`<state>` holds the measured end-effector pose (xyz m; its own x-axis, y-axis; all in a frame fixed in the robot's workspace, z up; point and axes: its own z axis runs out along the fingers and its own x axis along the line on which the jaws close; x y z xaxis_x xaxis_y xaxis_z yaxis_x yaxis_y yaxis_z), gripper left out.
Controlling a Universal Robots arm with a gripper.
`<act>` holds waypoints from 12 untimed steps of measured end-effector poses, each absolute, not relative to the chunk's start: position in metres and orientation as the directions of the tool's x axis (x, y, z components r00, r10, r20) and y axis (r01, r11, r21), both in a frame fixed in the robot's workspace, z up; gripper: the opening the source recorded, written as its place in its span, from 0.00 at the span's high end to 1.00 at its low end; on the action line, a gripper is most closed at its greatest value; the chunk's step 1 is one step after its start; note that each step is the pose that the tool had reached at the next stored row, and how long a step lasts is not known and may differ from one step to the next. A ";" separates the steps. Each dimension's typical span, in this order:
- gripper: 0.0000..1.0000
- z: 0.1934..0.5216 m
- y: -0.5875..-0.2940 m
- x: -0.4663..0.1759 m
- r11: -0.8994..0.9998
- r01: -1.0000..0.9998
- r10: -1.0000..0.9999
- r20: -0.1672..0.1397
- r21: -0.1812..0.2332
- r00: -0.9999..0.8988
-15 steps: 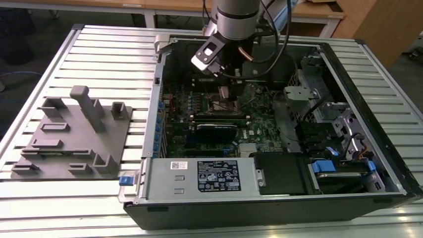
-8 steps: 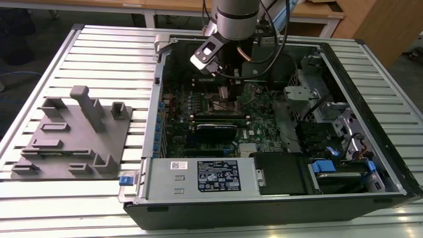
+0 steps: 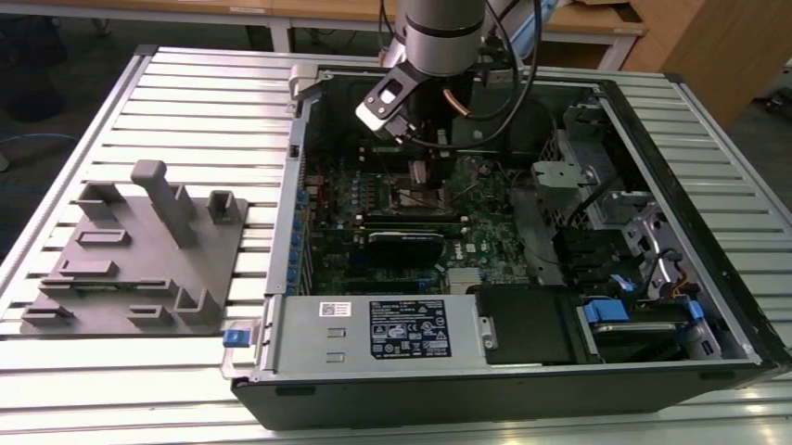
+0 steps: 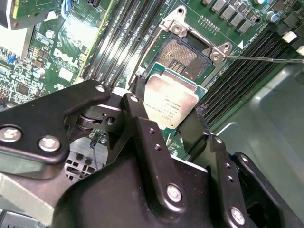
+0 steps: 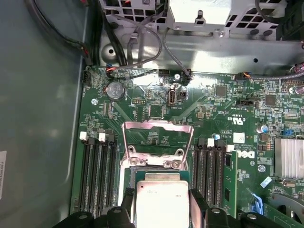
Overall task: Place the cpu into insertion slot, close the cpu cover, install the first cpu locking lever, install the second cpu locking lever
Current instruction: 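Place the cpu into insertion slot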
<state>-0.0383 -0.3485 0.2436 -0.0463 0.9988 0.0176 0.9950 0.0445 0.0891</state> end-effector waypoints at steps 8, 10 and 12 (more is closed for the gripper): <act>0.46 0.243 -0.349 -0.039 0.044 0.995 0.999 0.017 0.090 -0.046; 0.46 0.243 -0.349 -0.039 0.045 0.995 0.999 0.017 0.090 -0.046; 0.46 0.243 -0.349 -0.039 0.045 0.995 0.999 0.017 0.090 -0.046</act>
